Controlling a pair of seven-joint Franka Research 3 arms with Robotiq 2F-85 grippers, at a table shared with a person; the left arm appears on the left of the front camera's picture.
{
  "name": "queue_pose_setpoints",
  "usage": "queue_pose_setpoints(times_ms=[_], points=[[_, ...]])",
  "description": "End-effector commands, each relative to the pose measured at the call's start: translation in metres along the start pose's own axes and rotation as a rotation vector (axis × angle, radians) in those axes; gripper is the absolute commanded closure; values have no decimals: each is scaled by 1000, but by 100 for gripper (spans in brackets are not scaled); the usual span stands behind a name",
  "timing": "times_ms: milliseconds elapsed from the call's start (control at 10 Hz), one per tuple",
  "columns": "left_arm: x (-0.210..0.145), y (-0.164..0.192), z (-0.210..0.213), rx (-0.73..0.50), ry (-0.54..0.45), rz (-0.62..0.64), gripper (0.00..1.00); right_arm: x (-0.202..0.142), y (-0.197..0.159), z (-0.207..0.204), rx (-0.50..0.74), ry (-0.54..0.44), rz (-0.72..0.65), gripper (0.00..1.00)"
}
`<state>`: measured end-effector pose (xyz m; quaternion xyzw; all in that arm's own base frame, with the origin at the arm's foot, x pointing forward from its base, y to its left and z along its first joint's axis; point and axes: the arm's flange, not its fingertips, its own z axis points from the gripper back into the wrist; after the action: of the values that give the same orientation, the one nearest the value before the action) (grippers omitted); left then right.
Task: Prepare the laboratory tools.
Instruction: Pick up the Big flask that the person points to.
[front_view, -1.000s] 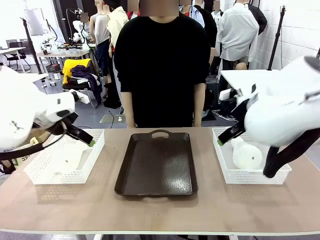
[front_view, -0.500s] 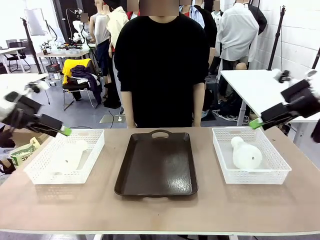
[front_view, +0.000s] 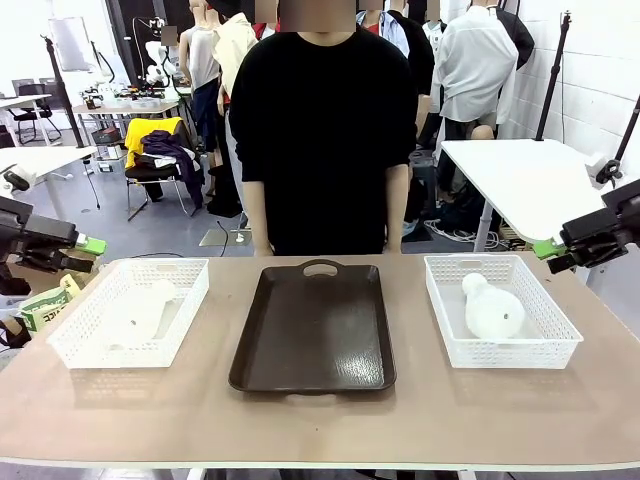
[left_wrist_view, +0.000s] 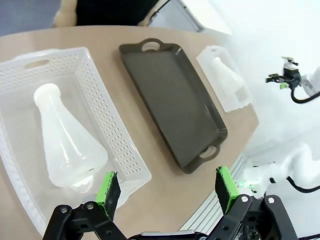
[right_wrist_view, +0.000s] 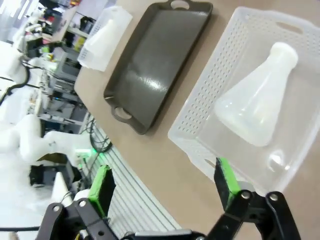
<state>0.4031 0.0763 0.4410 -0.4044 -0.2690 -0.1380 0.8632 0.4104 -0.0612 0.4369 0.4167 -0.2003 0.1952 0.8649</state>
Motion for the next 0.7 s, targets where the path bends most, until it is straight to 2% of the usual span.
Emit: queue_pose_setpoints(times_ms=[0, 300, 600], points=[[4, 28, 0, -93, 52, 62, 0, 4, -12, 10, 94, 1, -18, 0], [0, 42, 3, -173, 90, 138, 0, 2, -25, 13, 177, -9, -39, 0], [-3, 52, -9, -248, 114, 157, 0, 1, -30, 14, 233, -34, -46, 0]])
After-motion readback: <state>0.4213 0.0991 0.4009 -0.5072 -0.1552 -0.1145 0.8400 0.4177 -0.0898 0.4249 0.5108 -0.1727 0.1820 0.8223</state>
